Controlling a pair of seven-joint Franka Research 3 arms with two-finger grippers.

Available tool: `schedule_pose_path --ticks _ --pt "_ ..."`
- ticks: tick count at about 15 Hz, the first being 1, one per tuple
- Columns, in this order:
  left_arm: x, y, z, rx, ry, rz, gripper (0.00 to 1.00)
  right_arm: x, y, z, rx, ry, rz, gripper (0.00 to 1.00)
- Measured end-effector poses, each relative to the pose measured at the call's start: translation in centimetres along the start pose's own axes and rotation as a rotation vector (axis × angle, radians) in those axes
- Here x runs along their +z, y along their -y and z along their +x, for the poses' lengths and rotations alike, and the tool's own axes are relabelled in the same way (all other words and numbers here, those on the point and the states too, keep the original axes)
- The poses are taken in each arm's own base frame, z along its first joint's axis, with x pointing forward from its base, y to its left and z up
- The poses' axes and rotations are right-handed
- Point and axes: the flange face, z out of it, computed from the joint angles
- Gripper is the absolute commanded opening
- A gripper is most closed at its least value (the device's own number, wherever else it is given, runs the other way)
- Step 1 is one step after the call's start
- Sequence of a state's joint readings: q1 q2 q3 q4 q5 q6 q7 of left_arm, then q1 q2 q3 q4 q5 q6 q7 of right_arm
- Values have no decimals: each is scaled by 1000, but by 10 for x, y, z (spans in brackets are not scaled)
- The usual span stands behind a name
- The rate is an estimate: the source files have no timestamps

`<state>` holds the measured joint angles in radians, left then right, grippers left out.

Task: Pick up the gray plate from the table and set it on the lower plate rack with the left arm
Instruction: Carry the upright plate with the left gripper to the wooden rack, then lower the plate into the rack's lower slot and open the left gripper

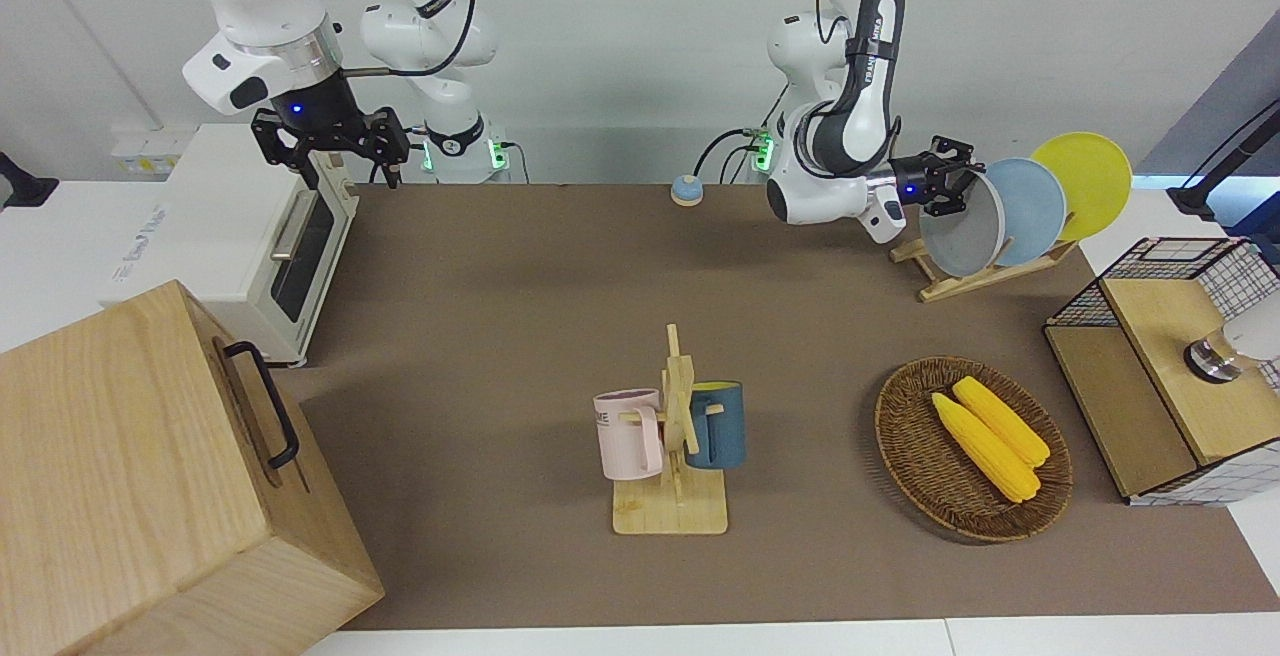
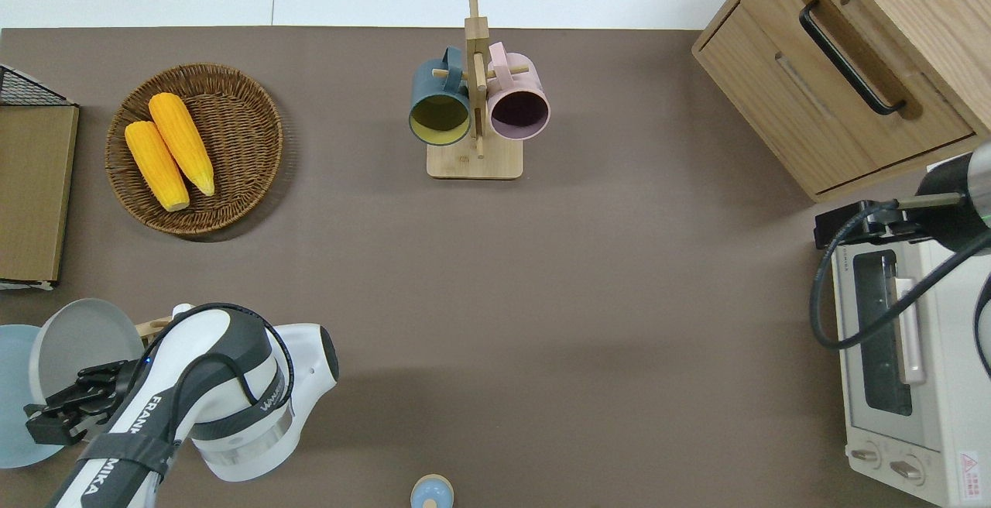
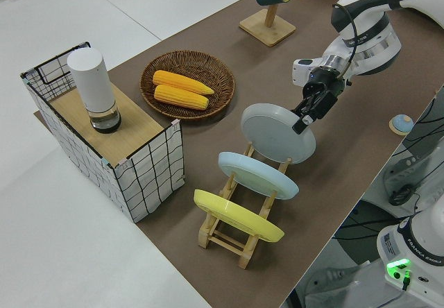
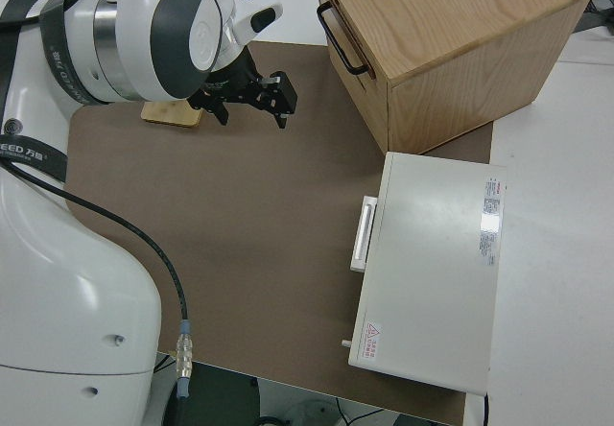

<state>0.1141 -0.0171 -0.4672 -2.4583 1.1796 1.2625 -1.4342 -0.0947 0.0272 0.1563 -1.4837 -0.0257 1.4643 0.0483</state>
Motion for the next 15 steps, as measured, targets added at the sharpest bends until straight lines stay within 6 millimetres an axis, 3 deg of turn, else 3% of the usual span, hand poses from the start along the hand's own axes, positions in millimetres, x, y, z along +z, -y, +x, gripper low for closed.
schedule_pose_path --ticks 15 --pt "-3 -22 -15 25 -9 -2 0 0 0 0 0 0 0 983"
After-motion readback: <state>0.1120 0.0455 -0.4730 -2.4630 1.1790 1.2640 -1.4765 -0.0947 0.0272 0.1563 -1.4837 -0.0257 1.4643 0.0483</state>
